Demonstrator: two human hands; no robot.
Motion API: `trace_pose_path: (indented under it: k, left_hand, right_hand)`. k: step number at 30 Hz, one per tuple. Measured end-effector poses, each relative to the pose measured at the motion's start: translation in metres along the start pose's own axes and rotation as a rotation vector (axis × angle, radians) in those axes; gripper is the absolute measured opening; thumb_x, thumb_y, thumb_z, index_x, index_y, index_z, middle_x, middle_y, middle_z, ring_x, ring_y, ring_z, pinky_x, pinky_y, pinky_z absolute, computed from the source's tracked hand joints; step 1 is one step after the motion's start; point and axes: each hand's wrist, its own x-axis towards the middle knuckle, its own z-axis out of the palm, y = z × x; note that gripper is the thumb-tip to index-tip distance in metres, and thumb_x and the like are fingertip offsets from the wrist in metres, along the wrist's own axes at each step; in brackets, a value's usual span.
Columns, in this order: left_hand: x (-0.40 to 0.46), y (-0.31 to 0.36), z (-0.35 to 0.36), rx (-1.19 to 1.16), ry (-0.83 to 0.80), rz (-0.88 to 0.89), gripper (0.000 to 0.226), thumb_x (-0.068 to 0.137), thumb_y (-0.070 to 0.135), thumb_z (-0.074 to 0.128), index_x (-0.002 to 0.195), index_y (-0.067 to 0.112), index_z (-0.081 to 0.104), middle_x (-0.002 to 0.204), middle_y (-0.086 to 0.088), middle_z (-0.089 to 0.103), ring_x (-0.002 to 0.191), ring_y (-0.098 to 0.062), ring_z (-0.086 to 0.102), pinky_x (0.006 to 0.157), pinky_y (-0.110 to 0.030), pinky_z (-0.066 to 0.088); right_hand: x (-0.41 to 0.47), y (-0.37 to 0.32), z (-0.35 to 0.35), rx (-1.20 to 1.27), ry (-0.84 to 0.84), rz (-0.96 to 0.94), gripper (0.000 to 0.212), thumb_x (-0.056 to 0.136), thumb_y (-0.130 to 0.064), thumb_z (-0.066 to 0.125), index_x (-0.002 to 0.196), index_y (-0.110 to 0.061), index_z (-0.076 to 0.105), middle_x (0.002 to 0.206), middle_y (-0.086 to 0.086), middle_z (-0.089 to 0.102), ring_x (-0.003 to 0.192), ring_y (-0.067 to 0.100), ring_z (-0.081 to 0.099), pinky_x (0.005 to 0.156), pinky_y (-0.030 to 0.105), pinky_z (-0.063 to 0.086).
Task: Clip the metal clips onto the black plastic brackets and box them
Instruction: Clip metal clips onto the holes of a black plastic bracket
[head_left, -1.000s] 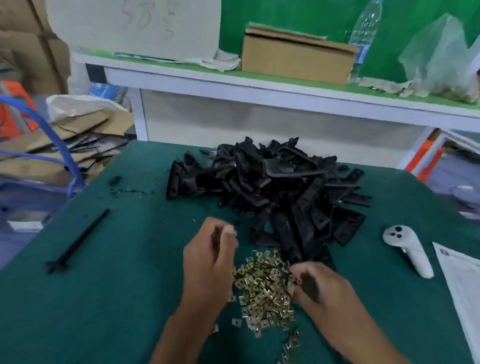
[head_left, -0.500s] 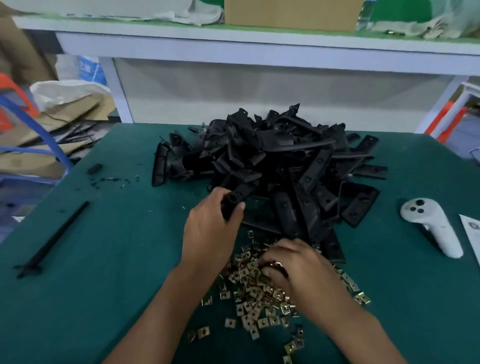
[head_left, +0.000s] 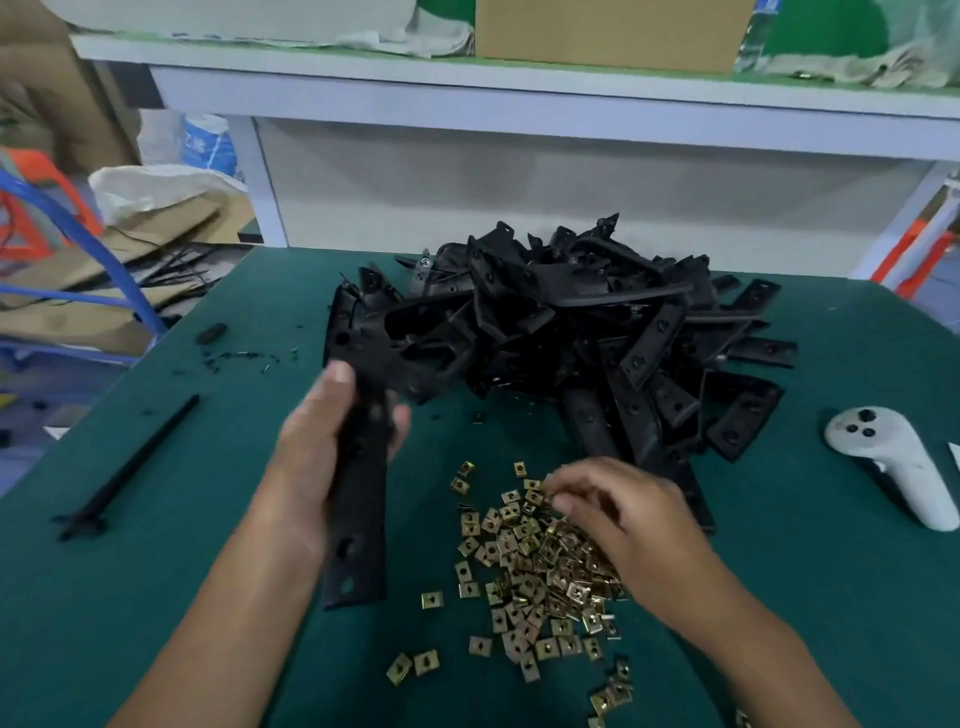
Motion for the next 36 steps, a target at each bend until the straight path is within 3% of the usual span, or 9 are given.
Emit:
trace_pose_path:
  k: [3,6,10,14,18,24,31,36]
  left_hand:
    - [-0.014,-0.018,0.009,0.214,-0.225,-0.039,0.018,0.085,0.023,0.068,0.100,0.013,0.070,0.079,-0.004,0.067,0.057,-0.012,0.059,0.051,-0.024,0.055]
    - [-0.026,-0.027,0.021,0.239,-0.371,0.030,0.024,0.088,0.018,0.071,0.110,0.009,0.068,0.088,-0.009,0.068,0.061,-0.015,0.064,0.053,-0.027,0.057]
    - [-0.033,-0.029,0.022,0.219,-0.415,0.074,0.033,0.083,0.019,0.071,0.111,0.005,0.061,0.086,-0.009,0.071,0.060,-0.020,0.070,0.053,-0.032,0.060]
    - [-0.032,-0.033,0.021,0.241,-0.466,0.064,0.033,0.086,0.020,0.078,0.112,0.007,0.062,0.078,-0.003,0.070,0.060,-0.019,0.070,0.052,-0.032,0.060]
    - [-0.033,-0.034,0.020,0.224,-0.529,0.049,0.035,0.083,0.029,0.082,0.111,0.013,0.068,0.084,-0.009,0.071,0.057,-0.020,0.067,0.053,-0.032,0.059]
    - [-0.032,-0.033,0.018,0.207,-0.541,0.034,0.037,0.083,0.030,0.083,0.112,0.014,0.066,0.086,-0.011,0.072,0.055,-0.022,0.066,0.053,-0.031,0.057]
    - [-0.032,-0.034,0.018,0.211,-0.545,0.024,0.038,0.082,0.030,0.084,0.113,0.014,0.067,0.090,-0.017,0.071,0.057,-0.024,0.066,0.054,-0.032,0.057]
    - [-0.032,-0.035,0.017,0.235,-0.554,0.015,0.036,0.082,0.031,0.083,0.111,0.016,0.067,0.085,-0.012,0.071,0.054,-0.022,0.065,0.054,-0.032,0.057]
  right_hand:
    - [0.015,-0.022,-0.014,0.382,0.119,0.094,0.016,0.085,-0.047,0.062,0.097,-0.043,0.071,0.093,-0.015,0.073,0.084,-0.003,0.066,0.073,0.010,0.048]
    - [0.036,-0.047,-0.032,0.564,0.036,-0.003,0.009,0.090,-0.038,0.064,0.094,-0.035,0.071,0.085,-0.011,0.070,0.073,0.000,0.062,0.064,0.012,0.047]
    - [0.052,-0.068,-0.036,0.538,-0.077,-0.122,0.008,0.097,-0.024,0.062,0.101,-0.027,0.068,0.088,-0.012,0.069,0.078,0.003,0.063,0.068,0.017,0.050]
    - [0.055,-0.067,-0.031,0.416,-0.088,-0.061,0.007,0.099,-0.022,0.065,0.101,-0.027,0.069,0.095,-0.011,0.075,0.088,0.004,0.070,0.075,0.016,0.051]
    - [0.053,-0.066,-0.034,0.435,-0.140,-0.012,0.012,0.098,-0.019,0.064,0.100,-0.026,0.074,0.092,-0.007,0.077,0.081,0.003,0.070,0.068,0.018,0.051]
    - [0.051,-0.066,-0.032,0.553,-0.124,0.014,0.018,0.087,-0.033,0.067,0.099,-0.020,0.071,0.082,-0.007,0.074,0.076,0.004,0.067,0.065,0.021,0.052]
    - [0.047,-0.063,-0.030,0.642,-0.098,0.030,0.017,0.084,-0.031,0.068,0.094,-0.019,0.073,0.083,-0.005,0.075,0.075,0.004,0.067,0.062,0.018,0.051]
    - [0.045,-0.061,-0.033,0.675,-0.076,0.058,0.017,0.081,-0.030,0.070,0.093,-0.019,0.075,0.085,-0.002,0.075,0.077,0.005,0.067,0.064,0.020,0.053]
